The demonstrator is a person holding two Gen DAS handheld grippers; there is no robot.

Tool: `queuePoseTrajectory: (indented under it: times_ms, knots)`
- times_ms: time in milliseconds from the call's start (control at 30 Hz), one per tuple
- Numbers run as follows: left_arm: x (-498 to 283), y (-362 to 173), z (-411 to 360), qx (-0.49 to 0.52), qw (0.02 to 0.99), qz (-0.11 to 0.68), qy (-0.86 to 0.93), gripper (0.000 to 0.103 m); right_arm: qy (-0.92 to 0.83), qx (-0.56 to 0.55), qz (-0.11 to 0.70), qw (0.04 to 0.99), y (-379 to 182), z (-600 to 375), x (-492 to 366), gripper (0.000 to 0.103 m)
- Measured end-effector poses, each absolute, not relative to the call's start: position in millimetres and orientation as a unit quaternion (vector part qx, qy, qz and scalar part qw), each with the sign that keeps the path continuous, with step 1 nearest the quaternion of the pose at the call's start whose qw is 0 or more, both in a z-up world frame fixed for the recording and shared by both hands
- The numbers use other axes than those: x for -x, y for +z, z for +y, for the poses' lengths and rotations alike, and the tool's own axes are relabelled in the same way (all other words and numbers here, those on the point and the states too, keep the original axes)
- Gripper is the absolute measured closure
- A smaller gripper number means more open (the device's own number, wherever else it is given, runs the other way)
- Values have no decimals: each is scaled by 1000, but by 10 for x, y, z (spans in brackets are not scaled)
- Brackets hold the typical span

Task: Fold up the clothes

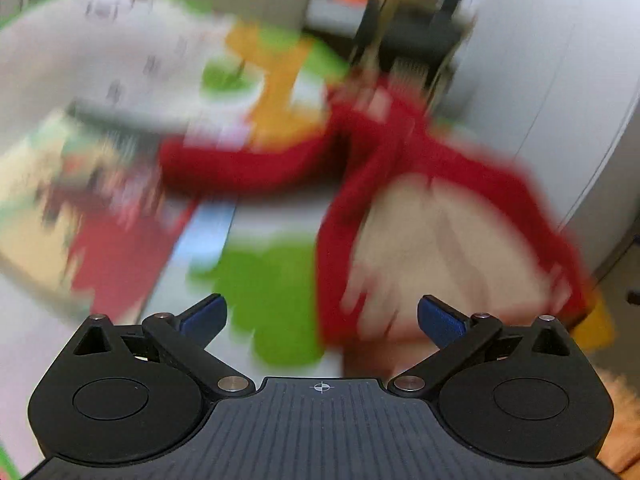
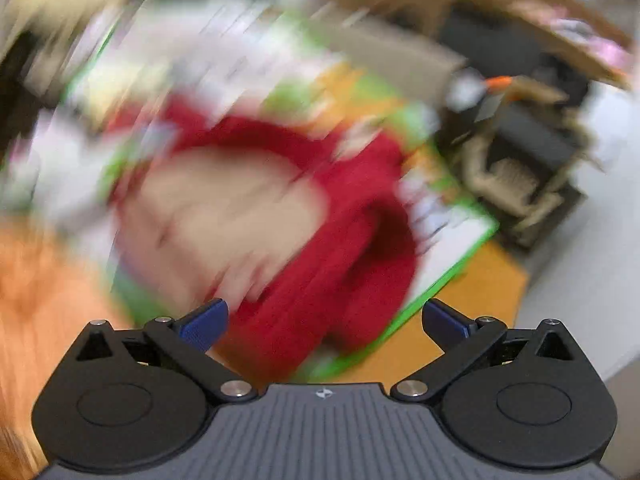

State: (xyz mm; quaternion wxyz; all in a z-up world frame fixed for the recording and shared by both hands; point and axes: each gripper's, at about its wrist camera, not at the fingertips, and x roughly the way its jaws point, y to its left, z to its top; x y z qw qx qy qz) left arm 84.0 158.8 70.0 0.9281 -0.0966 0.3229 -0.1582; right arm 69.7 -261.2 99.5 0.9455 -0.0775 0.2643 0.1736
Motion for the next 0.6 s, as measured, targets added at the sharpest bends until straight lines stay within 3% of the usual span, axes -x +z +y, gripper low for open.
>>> queuePoseTrajectory:
  times_ms: [67,167,233,400,467,600]
  knots:
    - [-1093,932,1473,143,927,279,-204,0,142,-66,231,960,1232,-2926,-1033,0]
    - [-1622,963,1011,193,898,267,-290,0,193,-216,348,891,736,-3116,-1973,0]
    - [-2033,792,690,183,875,305,-328,0,126,-214,372,895,430,-3032,-2374,0]
    - [-2754,92,168,142,858,414,-268,0,77,-12,390,918,96,-2589,-2830,0]
    - [-2793,-144,178,145,849,441,-251,0,81,-12,412,907,-36,-2620,-2885,0]
    - [-2755,-218,278,150,858,417,-260,0,66,-28,432,899,-236,-2623,-2819,0]
